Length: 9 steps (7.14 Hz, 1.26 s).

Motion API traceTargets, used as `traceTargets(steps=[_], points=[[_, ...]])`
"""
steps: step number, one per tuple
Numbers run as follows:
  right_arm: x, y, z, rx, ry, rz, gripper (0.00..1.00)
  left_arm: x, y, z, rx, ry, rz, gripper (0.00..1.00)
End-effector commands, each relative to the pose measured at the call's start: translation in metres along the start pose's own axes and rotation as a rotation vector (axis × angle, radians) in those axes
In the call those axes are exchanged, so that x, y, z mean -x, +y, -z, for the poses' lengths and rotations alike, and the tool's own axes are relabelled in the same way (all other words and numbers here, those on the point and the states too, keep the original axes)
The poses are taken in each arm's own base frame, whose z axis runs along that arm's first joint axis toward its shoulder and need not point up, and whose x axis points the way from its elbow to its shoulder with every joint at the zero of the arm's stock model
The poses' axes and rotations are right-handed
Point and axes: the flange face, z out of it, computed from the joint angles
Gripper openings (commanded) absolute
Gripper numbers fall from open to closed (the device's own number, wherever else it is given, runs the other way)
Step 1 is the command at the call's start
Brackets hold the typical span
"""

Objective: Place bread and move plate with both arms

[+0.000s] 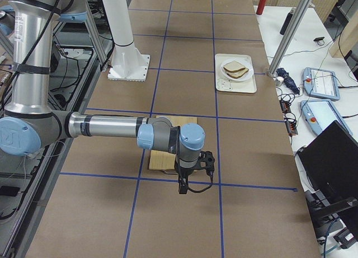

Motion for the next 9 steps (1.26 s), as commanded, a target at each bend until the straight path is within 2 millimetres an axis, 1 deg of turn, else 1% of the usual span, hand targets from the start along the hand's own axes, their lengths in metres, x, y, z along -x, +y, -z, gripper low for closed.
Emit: traceTargets(steps=[1, 2, 3, 5, 7, 8, 9], points=[[0.000, -0.001, 0.002, -0.005, 0.008, 0.013, 1.00, -0.002, 0.000, 0.004, -0.007, -0.002, -0.002, 0.98], [0.005, -0.003, 0.008, -0.015, 0.013, 0.025, 1.00, -0.003, -0.001, 0.005, -0.007, -0.005, -0.004, 0.98], [0.006, -0.003, 0.010, -0.020, 0.012, 0.027, 1.00, 0.000, 0.011, 0.000, 0.006, 0.000, 0.012, 0.98], [0.005, 0.000, 0.006, -0.013, 0.005, 0.021, 1.00, -0.001, 0.013, 0.002, 0.002, -0.003, 0.012, 0.98], [0.006, 0.004, 0.007, -0.014, 0.000, 0.020, 1.00, 0.005, 0.017, 0.006, -0.008, -0.005, 0.028, 0.98], [0.010, 0.001, 0.011, -0.024, -0.001, 0.030, 1.00, 0.009, 0.029, 0.000, 0.006, -0.002, 0.047, 0.98], [0.014, -0.003, 0.017, -0.036, -0.001, 0.039, 1.00, 0.010, 0.031, -0.001, 0.008, -0.001, 0.051, 0.98]])
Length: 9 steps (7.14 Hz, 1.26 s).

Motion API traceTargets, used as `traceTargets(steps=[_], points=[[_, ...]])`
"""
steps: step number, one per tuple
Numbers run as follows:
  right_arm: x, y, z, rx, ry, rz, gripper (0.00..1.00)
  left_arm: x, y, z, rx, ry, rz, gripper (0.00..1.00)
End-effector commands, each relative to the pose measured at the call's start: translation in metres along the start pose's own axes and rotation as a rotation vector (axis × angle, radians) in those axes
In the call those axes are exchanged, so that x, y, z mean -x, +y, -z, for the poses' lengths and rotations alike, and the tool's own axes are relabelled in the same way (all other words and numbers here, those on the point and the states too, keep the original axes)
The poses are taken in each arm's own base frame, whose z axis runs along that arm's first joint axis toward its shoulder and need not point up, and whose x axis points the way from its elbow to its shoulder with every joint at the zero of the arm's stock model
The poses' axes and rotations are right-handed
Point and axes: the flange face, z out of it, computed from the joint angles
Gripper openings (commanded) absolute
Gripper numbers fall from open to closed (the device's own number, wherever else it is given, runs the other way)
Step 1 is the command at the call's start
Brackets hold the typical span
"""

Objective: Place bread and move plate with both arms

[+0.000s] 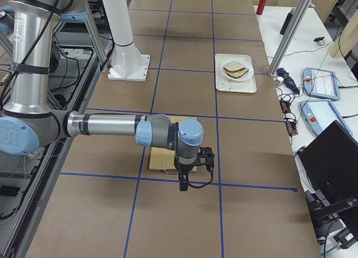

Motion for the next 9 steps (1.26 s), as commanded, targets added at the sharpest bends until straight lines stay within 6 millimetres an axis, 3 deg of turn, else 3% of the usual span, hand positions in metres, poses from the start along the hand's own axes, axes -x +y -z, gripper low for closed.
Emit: traceTargets(steps=[1, 3, 5, 9], points=[[0.015, -0.004, 0.011, -0.029, -0.057, 0.018, 1.00, 0.005, 0.007, -0.006, 0.016, 0.004, 0.020, 0.98], [0.019, -0.002, 0.010, -0.032, -0.107, 0.017, 1.00, 0.009, 0.019, -0.012, 0.030, 0.010, 0.035, 0.98], [0.006, 0.014, -0.002, -0.002, -0.060, -0.001, 1.00, 0.009, 0.029, -0.014, 0.034, 0.012, 0.040, 0.98], [0.002, 0.016, -0.002, 0.006, -0.020, -0.009, 1.00, 0.006, 0.027, -0.010, 0.025, 0.007, 0.030, 0.98]])
